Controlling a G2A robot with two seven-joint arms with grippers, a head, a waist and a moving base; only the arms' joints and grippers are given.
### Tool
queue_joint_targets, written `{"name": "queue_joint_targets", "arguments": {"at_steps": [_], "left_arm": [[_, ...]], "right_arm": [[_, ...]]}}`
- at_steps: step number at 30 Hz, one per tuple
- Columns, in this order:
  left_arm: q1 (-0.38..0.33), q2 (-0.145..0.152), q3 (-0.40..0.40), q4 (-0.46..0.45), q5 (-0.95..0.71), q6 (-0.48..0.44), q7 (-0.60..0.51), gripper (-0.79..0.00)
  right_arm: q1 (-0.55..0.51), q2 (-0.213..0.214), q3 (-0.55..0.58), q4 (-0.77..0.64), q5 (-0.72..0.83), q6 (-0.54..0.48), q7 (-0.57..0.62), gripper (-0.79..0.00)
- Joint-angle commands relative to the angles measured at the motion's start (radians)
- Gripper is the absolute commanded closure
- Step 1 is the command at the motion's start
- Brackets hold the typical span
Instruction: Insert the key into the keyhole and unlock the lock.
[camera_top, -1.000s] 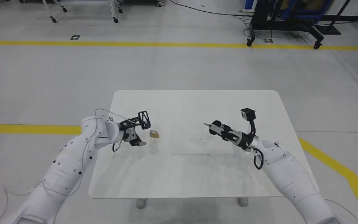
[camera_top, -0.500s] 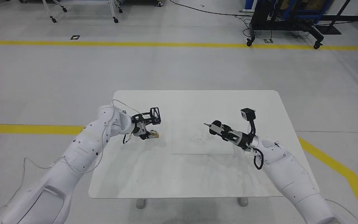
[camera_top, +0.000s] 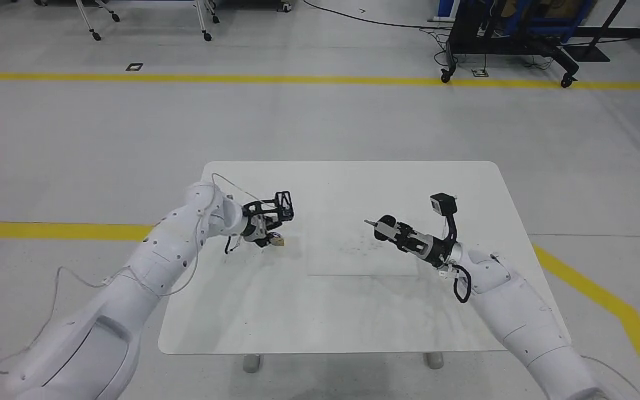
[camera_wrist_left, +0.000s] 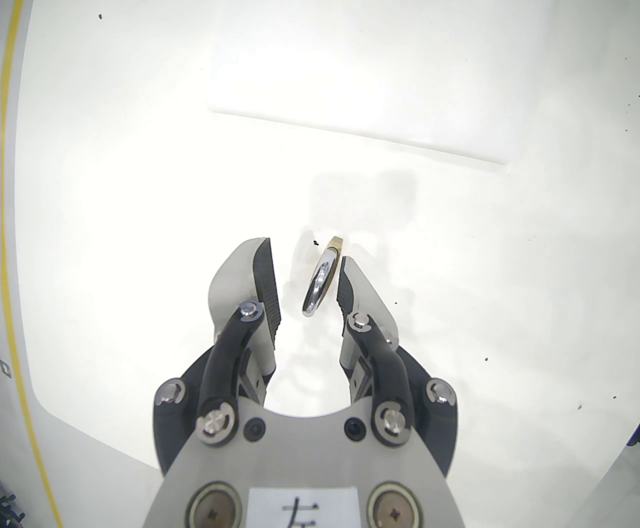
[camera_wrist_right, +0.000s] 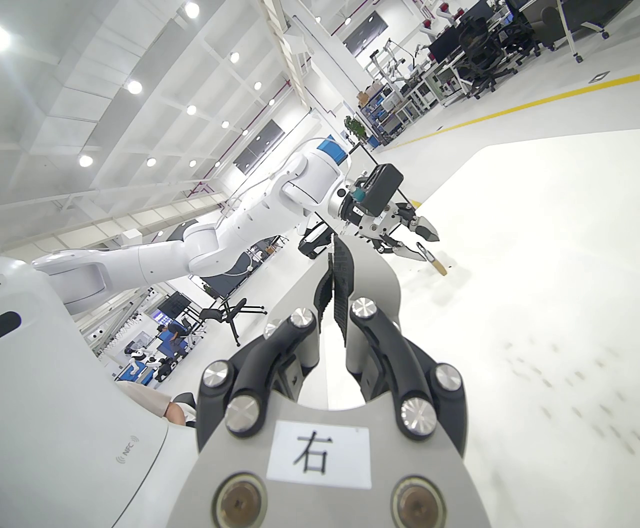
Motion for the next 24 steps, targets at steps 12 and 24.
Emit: {"name": "queue_joint_targets", "arguments": {"at_steps": [12, 24], "left_arm": [[-0.031, -0.036, 0.033, 0.045, -0.007, 0.045, -0.098, 0.000], [-0.019, -0.038, 0.034, -0.013, 0.010, 0.040, -0.107, 0.000]], "right_arm": [[0.000, 0.000, 0.000, 0.000, 0.000, 0.000, 0.000, 0.000], [0.000, 0.000, 0.000, 0.000, 0.000, 0.000, 0.000, 0.000]]}}
